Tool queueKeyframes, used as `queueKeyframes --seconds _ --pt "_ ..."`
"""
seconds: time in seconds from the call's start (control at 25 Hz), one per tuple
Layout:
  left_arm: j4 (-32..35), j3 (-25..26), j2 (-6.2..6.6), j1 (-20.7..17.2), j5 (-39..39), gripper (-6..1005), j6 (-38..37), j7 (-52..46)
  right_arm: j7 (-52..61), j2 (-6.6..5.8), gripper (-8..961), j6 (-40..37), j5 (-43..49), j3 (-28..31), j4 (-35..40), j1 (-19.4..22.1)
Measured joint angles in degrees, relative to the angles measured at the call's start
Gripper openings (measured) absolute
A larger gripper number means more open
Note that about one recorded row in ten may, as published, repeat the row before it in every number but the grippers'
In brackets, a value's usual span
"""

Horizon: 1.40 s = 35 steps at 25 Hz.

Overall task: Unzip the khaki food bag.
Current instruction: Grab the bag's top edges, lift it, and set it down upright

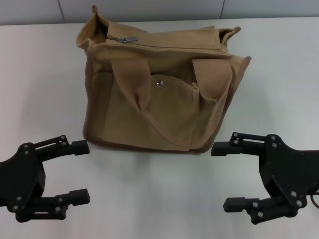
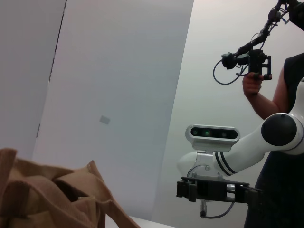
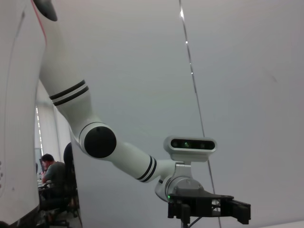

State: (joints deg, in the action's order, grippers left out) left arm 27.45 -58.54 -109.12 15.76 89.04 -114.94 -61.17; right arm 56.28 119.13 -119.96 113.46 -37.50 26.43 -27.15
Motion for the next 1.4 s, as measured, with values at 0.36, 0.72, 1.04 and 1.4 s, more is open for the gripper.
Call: queueKeyframes --seconds 0.36,0.72,1.04,1.4 --pt "0.2 0.4 0.04 -0.3 -0.3 848 0.0 -0.4 0.3 0.05 833 0.1 -0.1 0.0 -0.5 -0.1" --pt "0.2 0.5 -0.19 -0.1 -0.4 820 0.0 -0.4 0.3 0.05 832 0.3 -0.2 0.3 -0.7 -0.2" --pt "0.0 15.2 -6.13 -1.1 0.0 778 8.3 4.4 0.0 0.05 831 1.3 -0.4 1.7 -1.3 0.4" --pt "-10.0 16.6 -9.60 7.0 -1.7 730 23.6 14.1 0.0 0.05 830 2.6 -0.4 1.5 -2.6 0.2"
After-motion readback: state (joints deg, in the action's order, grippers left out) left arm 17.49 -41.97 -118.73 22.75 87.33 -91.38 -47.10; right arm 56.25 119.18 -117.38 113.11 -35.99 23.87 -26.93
